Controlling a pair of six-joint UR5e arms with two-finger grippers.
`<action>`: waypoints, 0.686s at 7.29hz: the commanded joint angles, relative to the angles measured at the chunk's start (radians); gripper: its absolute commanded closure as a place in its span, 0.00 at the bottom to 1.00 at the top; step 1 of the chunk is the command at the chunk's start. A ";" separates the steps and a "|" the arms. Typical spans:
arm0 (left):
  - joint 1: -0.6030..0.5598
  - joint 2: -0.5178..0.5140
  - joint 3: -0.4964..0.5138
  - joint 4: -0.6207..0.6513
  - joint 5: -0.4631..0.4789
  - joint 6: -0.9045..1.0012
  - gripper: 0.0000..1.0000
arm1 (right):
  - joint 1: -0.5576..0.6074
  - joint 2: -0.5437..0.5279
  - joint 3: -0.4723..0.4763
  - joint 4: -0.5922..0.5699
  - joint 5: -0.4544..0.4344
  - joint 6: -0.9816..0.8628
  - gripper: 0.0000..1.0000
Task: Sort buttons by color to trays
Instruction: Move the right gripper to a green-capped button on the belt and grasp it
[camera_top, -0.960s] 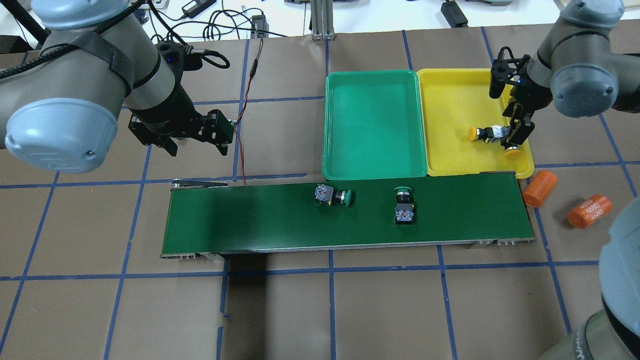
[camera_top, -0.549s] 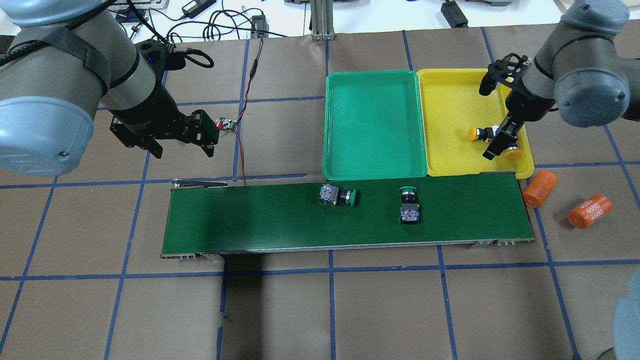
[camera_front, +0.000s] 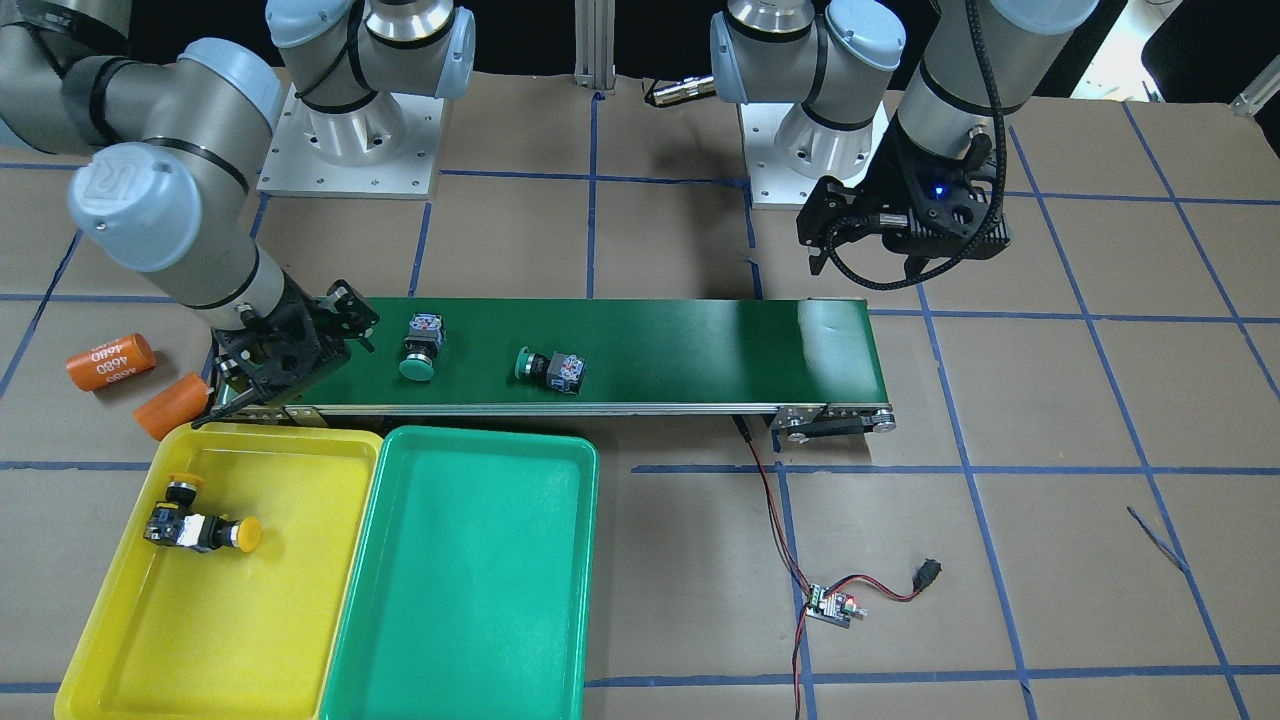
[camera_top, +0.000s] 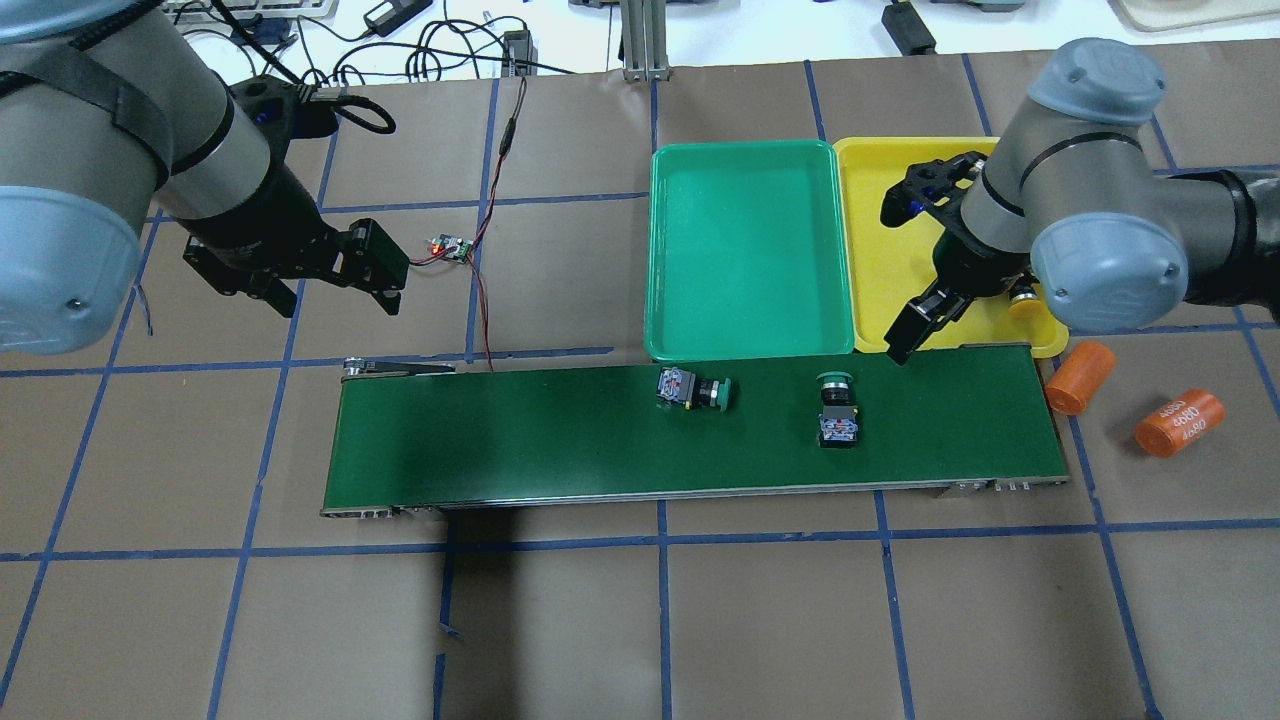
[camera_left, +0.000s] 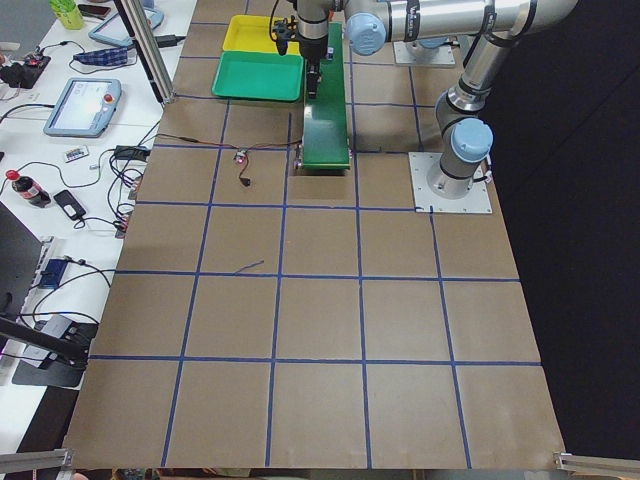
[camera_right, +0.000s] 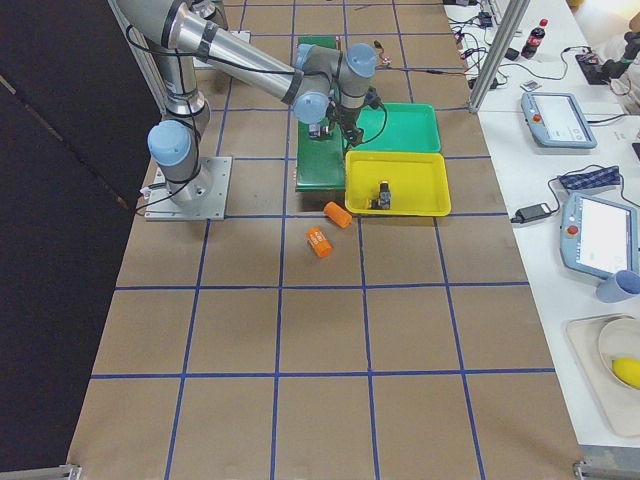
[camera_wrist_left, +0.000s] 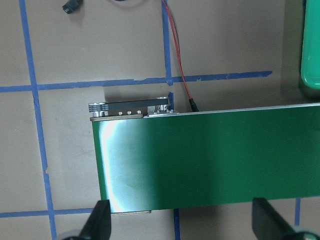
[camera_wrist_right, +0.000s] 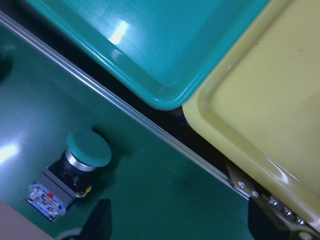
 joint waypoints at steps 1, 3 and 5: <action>0.001 -0.001 0.000 0.002 0.000 0.000 0.00 | 0.053 -0.002 0.011 -0.003 -0.011 0.175 0.05; 0.001 -0.001 -0.002 0.002 -0.002 0.000 0.00 | 0.085 0.001 0.040 -0.011 -0.012 0.231 0.06; 0.001 -0.001 0.000 0.002 0.000 0.000 0.00 | 0.085 -0.005 0.159 -0.156 -0.012 0.232 0.07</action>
